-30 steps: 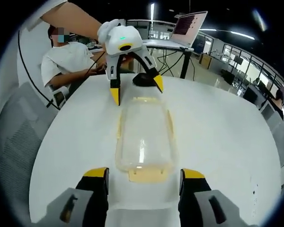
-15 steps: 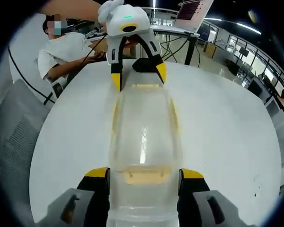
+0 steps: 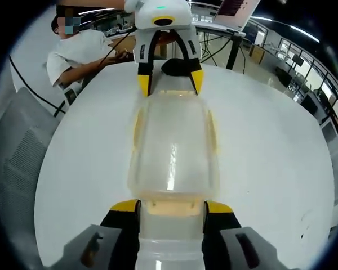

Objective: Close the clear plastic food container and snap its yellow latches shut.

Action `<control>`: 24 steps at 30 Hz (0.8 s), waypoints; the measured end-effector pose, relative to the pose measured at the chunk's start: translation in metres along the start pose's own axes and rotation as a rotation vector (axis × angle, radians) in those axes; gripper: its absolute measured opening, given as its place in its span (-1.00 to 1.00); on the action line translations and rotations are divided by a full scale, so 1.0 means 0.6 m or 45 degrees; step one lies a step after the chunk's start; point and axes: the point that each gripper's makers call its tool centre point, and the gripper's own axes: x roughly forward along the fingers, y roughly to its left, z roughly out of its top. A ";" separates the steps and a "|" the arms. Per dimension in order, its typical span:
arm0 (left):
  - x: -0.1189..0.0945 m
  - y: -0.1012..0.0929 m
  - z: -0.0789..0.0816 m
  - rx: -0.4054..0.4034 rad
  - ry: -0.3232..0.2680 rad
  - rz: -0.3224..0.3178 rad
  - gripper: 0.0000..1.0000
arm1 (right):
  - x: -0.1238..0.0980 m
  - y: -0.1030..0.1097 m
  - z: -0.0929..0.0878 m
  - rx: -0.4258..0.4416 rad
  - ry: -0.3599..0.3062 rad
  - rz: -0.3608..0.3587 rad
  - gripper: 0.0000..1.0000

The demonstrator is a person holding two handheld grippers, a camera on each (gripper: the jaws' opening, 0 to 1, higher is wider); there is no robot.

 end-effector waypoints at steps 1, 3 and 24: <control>0.000 -0.001 0.000 0.005 0.004 -0.005 -0.01 | 0.001 0.002 0.000 -0.007 0.003 0.007 -0.27; 0.000 0.002 -0.002 0.013 0.011 -0.009 -0.02 | 0.002 0.000 -0.001 -0.006 0.006 0.005 -0.27; 0.000 0.002 -0.007 0.040 0.077 -0.031 -0.23 | 0.013 -0.002 0.001 0.021 0.085 -0.002 -0.25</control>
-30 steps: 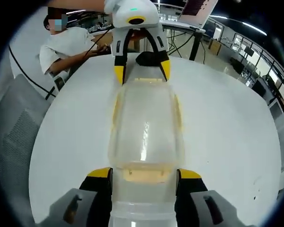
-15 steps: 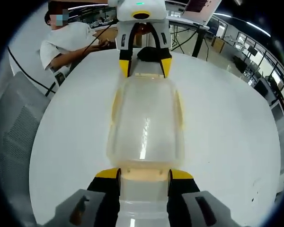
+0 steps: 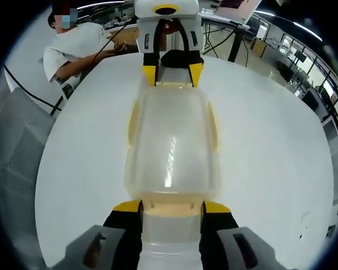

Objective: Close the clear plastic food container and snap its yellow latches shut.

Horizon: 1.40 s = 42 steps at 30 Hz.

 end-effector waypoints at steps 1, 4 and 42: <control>-0.001 -0.001 0.001 0.003 0.006 -0.003 -0.23 | 0.000 0.000 0.000 0.000 0.001 0.000 -0.25; -0.001 -0.002 0.002 0.004 0.013 -0.008 -0.23 | 0.000 0.000 0.000 0.002 0.003 -0.003 -0.25; -0.026 -0.001 0.000 -0.042 0.226 0.062 -0.28 | -0.024 0.001 0.011 -0.034 0.022 -0.062 -0.31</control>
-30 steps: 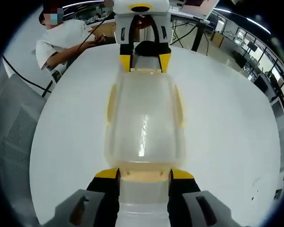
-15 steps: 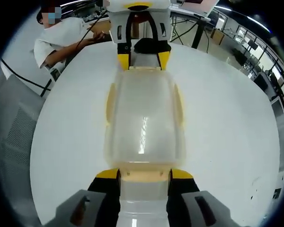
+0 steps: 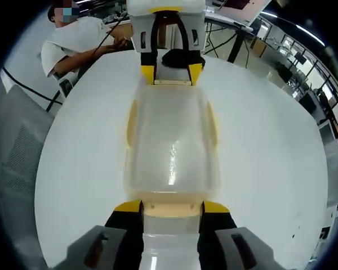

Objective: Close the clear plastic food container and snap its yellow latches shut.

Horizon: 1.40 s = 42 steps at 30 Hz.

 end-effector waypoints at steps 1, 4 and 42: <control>-0.007 0.005 0.000 -0.002 -0.004 0.012 -0.28 | -0.003 -0.002 0.002 -0.004 -0.007 -0.007 -0.31; -0.018 0.009 0.002 0.007 -0.009 0.030 -0.28 | -0.011 -0.006 0.006 -0.002 -0.019 -0.011 -0.31; -0.087 0.016 0.101 0.037 -0.052 0.148 -0.28 | -0.131 -0.005 -0.030 -0.014 -0.012 -0.118 -0.31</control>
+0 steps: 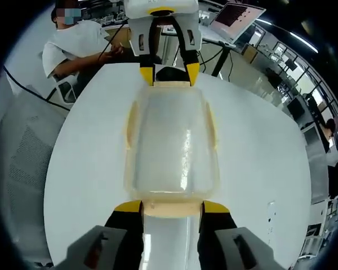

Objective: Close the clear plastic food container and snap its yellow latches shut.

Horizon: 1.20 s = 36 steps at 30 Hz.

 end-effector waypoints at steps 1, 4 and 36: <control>0.000 0.000 0.003 0.002 -0.001 0.000 -0.28 | -0.002 0.000 -0.002 0.000 0.001 0.001 -0.31; -0.002 0.004 0.014 0.005 -0.010 0.004 -0.28 | -0.009 -0.003 -0.010 0.000 0.007 -0.006 -0.31; 0.002 0.000 0.165 0.010 -0.079 0.007 -0.29 | -0.099 -0.002 -0.134 -0.009 0.001 0.031 -0.31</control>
